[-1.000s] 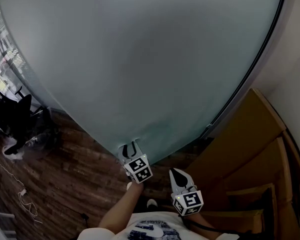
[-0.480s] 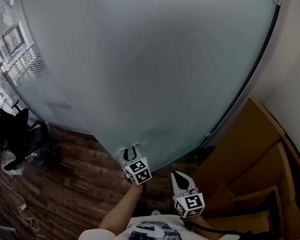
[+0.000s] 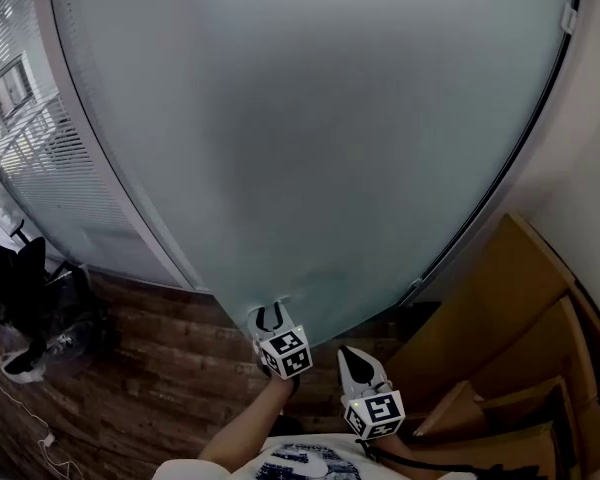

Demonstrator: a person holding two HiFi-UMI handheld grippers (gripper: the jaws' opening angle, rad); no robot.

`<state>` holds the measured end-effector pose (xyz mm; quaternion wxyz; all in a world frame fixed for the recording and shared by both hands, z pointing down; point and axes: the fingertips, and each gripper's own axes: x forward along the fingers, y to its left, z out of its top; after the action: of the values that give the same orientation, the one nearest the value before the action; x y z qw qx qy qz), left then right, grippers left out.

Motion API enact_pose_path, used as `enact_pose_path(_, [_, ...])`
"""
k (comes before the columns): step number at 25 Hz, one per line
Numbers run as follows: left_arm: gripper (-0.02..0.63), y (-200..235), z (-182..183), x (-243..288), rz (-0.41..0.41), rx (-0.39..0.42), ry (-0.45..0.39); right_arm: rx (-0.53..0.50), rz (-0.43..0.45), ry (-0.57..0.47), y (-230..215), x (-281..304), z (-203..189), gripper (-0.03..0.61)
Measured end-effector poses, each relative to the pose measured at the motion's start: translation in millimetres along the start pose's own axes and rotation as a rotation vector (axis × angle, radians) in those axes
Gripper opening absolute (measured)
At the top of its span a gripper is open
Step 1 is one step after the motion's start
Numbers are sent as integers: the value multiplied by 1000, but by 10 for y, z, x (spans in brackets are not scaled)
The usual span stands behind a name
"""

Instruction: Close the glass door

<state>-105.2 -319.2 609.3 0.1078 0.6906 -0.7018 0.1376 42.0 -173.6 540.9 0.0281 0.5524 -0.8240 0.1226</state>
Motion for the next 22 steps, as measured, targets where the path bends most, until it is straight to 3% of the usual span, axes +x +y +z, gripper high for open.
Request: enact_pose_path(22, [120,166,330,986,-136,29,-10,-10,-156,17,155,692,57,8])
